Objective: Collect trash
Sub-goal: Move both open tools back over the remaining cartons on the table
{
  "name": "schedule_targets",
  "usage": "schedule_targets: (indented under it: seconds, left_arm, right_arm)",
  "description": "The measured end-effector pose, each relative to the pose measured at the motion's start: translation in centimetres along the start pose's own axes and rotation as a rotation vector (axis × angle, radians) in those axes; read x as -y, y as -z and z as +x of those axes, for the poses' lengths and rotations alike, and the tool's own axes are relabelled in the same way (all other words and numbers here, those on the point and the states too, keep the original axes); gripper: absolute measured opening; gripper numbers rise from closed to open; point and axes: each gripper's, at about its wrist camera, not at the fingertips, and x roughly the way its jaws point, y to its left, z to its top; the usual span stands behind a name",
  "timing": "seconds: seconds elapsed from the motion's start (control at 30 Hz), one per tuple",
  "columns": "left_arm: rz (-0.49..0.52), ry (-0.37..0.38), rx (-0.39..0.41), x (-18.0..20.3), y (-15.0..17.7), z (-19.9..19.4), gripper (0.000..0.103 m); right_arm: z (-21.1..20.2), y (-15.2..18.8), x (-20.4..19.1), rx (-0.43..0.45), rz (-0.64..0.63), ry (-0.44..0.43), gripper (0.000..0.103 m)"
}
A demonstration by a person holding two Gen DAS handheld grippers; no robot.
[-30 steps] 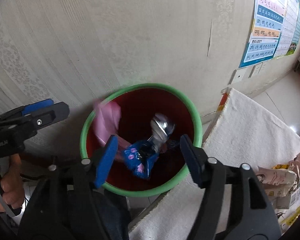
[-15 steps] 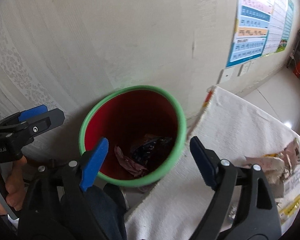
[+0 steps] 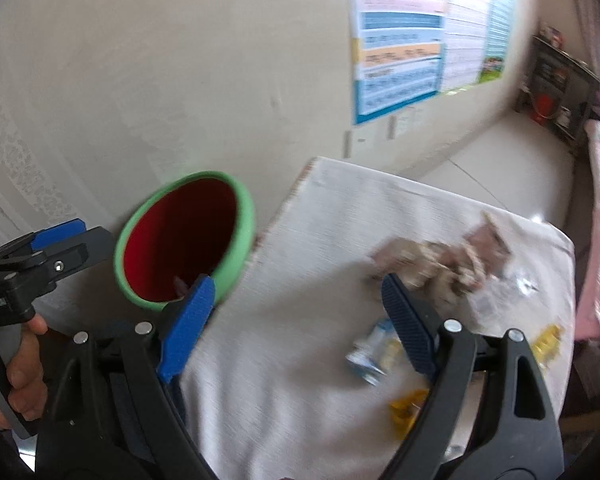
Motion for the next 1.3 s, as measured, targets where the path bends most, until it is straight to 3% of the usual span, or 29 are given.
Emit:
schedule_targets:
  seconds: [0.5, 0.8, 1.3]
  left_arm:
    - [0.166, 0.112, -0.055, 11.3, 2.1, 1.4, 0.094]
    - [0.202, 0.129, -0.078, 14.2, 1.7, 3.1, 0.094]
    - [0.230, 0.124, -0.137, 16.1, 1.1, 7.5, 0.094]
  right_arm:
    - [-5.8, 5.7, 12.3, 0.029, 0.202, 0.154, 0.084]
    - [-6.5, 7.7, 16.6, 0.007, 0.280, 0.206, 0.084]
    - [-3.5, 9.3, 21.3, -0.066, 0.393, 0.214, 0.084]
